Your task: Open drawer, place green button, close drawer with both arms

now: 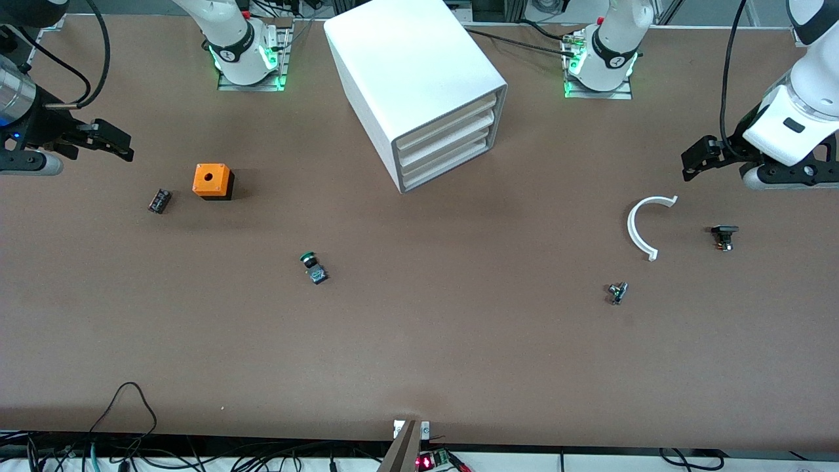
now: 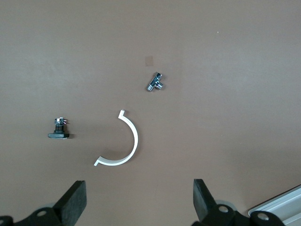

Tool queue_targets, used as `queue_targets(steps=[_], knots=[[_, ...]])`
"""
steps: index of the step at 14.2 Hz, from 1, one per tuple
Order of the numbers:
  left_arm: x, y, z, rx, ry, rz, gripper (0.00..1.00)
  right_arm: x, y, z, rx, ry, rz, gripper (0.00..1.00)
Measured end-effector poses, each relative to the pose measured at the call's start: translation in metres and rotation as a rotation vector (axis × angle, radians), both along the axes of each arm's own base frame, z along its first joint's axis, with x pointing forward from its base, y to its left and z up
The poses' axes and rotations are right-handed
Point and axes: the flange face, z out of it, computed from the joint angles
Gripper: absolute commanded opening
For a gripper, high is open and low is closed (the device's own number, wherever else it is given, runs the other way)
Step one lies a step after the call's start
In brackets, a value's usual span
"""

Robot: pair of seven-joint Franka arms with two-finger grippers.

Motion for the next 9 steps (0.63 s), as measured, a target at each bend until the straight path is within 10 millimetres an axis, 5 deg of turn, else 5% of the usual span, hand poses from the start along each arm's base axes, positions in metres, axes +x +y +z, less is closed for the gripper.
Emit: queue_targets(steps=[9], knots=[[0.000,-0.005,0.006,0.000,0.014,-0.009,1.00,0.002,0.003,-0.012,0.000,0.032,0.016,1.00]])
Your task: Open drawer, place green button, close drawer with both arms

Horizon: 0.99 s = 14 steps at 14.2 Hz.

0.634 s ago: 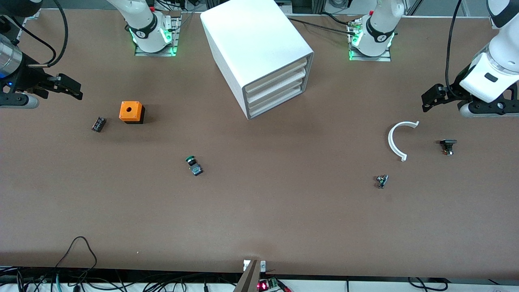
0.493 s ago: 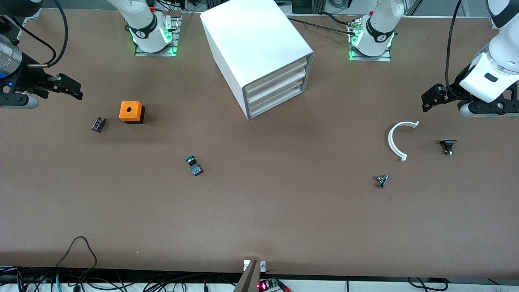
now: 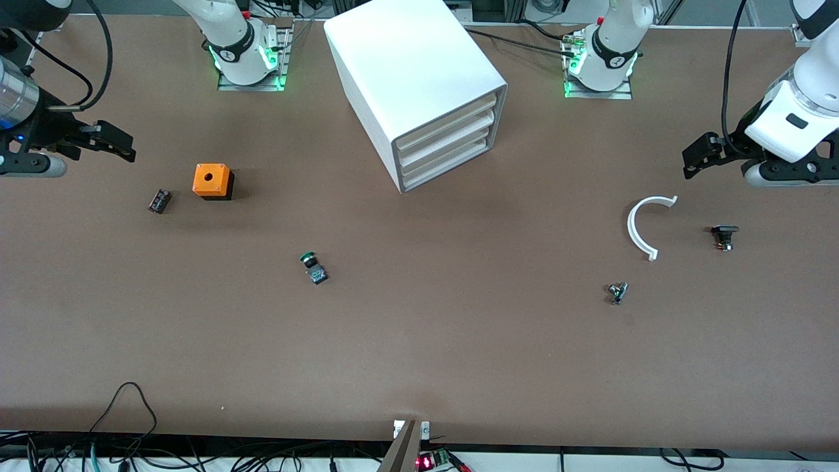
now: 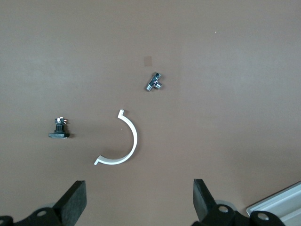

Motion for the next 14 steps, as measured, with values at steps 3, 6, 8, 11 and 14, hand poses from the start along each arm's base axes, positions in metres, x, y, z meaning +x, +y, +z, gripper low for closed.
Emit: queue_targets(steps=[3,6,8,11,14], knots=[[0.004,-0.008,-0.006,-0.001,0.024,-0.015,1.00,0.006,0.016,-0.023,0.001,0.050,0.034,1.00],[0.009,-0.017,-0.016,-0.003,0.046,-0.031,1.00,0.017,0.037,-0.051,0.002,0.092,0.067,1.00],[0.016,-0.027,-0.044,-0.006,0.108,-0.052,1.00,0.026,0.046,-0.073,0.002,0.109,0.081,1.00],[0.032,-0.044,-0.114,-0.133,0.255,-0.094,1.00,0.043,0.071,-0.110,0.002,0.105,0.121,1.00],[0.031,-0.069,-0.182,-0.376,0.399,-0.059,1.00,0.052,0.111,-0.145,-0.001,0.105,0.184,1.00]])
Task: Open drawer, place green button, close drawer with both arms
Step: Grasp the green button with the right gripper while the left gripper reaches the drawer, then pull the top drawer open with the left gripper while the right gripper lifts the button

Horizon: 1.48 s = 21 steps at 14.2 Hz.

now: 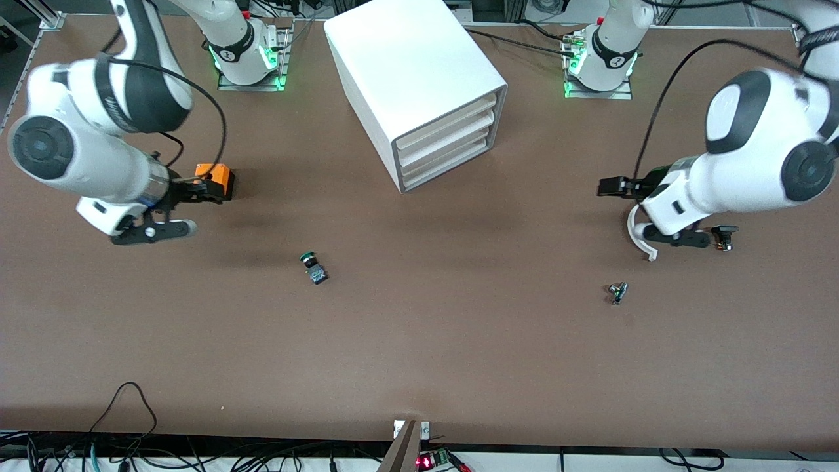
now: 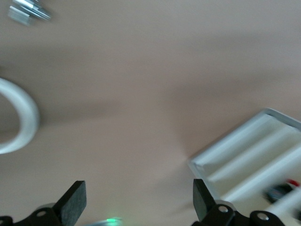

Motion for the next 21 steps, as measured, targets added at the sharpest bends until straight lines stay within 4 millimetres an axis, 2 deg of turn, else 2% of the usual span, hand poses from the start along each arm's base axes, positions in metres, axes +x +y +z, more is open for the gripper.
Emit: queue_targets(steps=[3,5,8,11,14,16,17,21], knots=[[-0.020,-0.045,-0.079,-0.201,0.121,0.095,1.00,0.007,0.022,-0.036,-0.002,0.011,0.034,1.00],[-0.040,-0.083,-0.128,-0.297,0.125,0.096,1.00,0.010,0.045,-0.072,-0.003,0.019,0.068,1.00],[-0.075,-0.125,-0.184,-0.414,0.136,0.086,0.99,0.011,0.084,-0.130,0.000,0.012,0.128,1.00],[-0.108,-0.152,-0.216,-0.466,0.182,0.085,0.94,0.013,0.106,-0.162,0.018,-0.029,0.160,1.00],[-0.137,-0.180,-0.225,-0.477,0.223,0.069,0.92,0.018,0.117,-0.183,0.044,-0.080,0.171,1.00],[-0.156,-0.192,-0.230,-0.487,0.256,0.076,0.86,0.020,0.119,-0.200,0.053,-0.102,0.173,1.00],[-0.163,-0.194,-0.234,-0.482,0.265,0.077,0.76,0.022,0.120,-0.209,0.056,-0.112,0.173,1.00],[-0.180,-0.194,-0.249,-0.450,0.271,0.084,0.01,0.025,0.121,-0.231,0.070,-0.151,0.172,1.00]])
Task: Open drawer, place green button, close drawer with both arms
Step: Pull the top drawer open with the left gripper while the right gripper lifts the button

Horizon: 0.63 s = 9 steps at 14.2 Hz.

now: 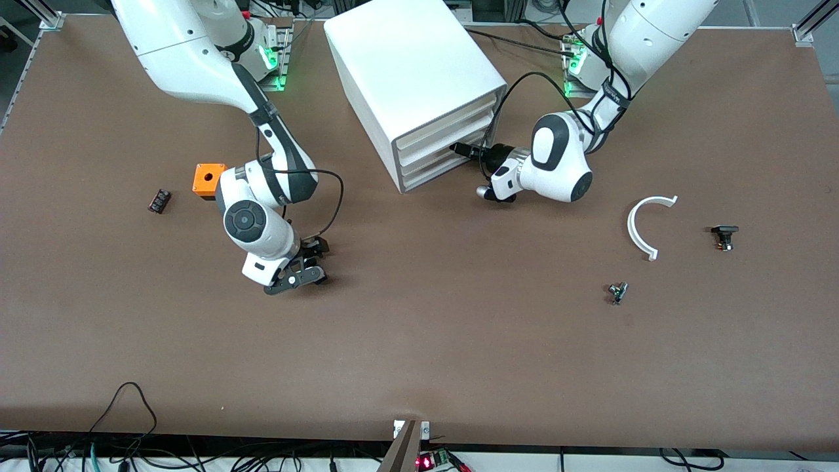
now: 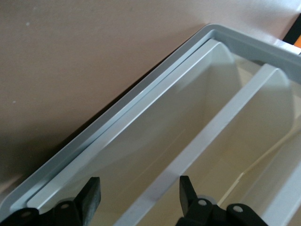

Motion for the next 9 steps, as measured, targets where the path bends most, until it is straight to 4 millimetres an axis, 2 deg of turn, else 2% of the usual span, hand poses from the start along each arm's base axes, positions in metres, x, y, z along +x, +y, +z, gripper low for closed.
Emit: queue_targets(steps=[4,6,7,9], knots=[[0.000,-0.005,0.003,-0.021,-0.006,-0.001,0.00,0.001,0.012,0.004,0.020,-0.017,0.012,1.00],[0.005,0.000,0.003,-0.021,-0.019,0.010,0.00,0.004,0.014,0.009,0.034,-0.023,0.004,1.00],[0.016,0.009,0.005,-0.013,-0.043,0.036,0.00,0.006,0.015,0.011,0.038,-0.027,0.000,1.00],[0.051,0.043,0.011,-0.003,-0.110,0.110,0.00,0.006,0.015,0.010,0.040,-0.026,-0.002,0.96]])
